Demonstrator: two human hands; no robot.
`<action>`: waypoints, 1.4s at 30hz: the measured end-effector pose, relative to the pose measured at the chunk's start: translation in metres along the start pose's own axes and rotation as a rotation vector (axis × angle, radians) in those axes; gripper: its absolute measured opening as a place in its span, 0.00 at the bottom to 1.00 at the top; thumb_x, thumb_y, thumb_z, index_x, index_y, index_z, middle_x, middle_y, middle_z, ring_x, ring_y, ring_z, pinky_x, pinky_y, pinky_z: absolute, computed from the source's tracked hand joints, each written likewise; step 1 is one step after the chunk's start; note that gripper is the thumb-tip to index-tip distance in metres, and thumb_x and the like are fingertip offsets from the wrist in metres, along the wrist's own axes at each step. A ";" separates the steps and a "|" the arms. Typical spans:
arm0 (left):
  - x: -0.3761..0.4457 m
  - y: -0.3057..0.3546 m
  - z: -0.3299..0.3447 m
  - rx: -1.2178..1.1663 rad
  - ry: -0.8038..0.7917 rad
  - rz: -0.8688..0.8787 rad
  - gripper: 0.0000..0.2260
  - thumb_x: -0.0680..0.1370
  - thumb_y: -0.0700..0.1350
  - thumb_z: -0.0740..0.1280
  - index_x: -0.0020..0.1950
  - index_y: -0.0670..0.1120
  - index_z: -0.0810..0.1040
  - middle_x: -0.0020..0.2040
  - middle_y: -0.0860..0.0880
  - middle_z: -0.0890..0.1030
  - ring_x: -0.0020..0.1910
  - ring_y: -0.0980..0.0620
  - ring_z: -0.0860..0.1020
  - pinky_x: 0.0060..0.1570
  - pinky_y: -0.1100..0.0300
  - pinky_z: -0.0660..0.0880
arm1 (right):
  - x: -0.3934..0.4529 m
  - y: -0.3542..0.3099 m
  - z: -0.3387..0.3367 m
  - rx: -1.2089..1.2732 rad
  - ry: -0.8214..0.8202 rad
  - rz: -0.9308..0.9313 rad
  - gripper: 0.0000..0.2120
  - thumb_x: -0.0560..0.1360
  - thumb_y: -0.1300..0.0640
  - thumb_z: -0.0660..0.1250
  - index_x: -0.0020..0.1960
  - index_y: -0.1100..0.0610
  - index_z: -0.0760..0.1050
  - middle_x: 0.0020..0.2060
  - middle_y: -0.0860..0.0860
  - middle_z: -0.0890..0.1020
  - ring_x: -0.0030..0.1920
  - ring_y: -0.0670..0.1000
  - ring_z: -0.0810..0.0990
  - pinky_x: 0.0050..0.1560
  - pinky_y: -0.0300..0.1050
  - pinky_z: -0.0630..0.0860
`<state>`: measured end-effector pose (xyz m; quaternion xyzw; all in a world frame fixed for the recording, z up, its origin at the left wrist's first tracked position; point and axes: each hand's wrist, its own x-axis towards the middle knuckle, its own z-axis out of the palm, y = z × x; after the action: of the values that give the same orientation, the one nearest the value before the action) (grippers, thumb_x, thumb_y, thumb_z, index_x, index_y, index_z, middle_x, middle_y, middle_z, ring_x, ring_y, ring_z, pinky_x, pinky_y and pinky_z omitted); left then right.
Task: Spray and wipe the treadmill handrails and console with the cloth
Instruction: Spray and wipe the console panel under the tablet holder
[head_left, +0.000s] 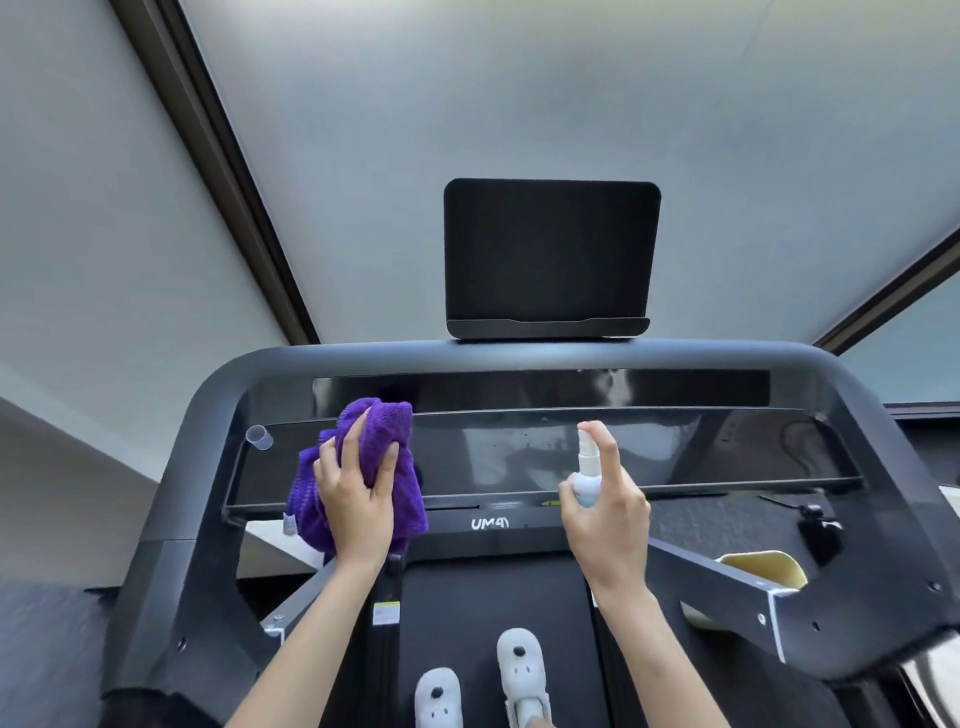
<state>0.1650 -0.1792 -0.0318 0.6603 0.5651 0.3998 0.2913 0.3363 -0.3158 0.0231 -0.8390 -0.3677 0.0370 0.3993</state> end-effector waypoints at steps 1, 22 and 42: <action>0.000 0.000 0.000 0.000 0.018 0.000 0.23 0.77 0.55 0.61 0.68 0.45 0.73 0.59 0.38 0.73 0.61 0.41 0.68 0.61 0.53 0.62 | -0.001 0.000 -0.001 -0.006 0.006 -0.005 0.32 0.71 0.67 0.68 0.67 0.42 0.63 0.36 0.48 0.75 0.33 0.56 0.73 0.36 0.50 0.74; -0.033 0.086 0.143 0.596 -0.366 0.250 0.22 0.78 0.63 0.59 0.72 0.62 0.67 0.69 0.46 0.67 0.67 0.45 0.62 0.60 0.46 0.59 | 0.050 0.047 -0.048 0.012 -0.077 -0.112 0.32 0.73 0.65 0.69 0.69 0.41 0.62 0.39 0.47 0.77 0.32 0.53 0.76 0.35 0.52 0.79; -0.029 0.087 0.149 0.608 -0.198 0.352 0.19 0.74 0.58 0.69 0.65 0.57 0.77 0.55 0.43 0.77 0.52 0.42 0.74 0.48 0.44 0.70 | 0.057 0.049 -0.034 0.043 -0.129 -0.096 0.32 0.73 0.65 0.69 0.69 0.42 0.63 0.36 0.48 0.76 0.30 0.53 0.73 0.34 0.52 0.78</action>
<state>0.3361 -0.2138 -0.0412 0.8393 0.5049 0.1919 0.0617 0.4186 -0.3209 0.0248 -0.8076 -0.4316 0.0798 0.3938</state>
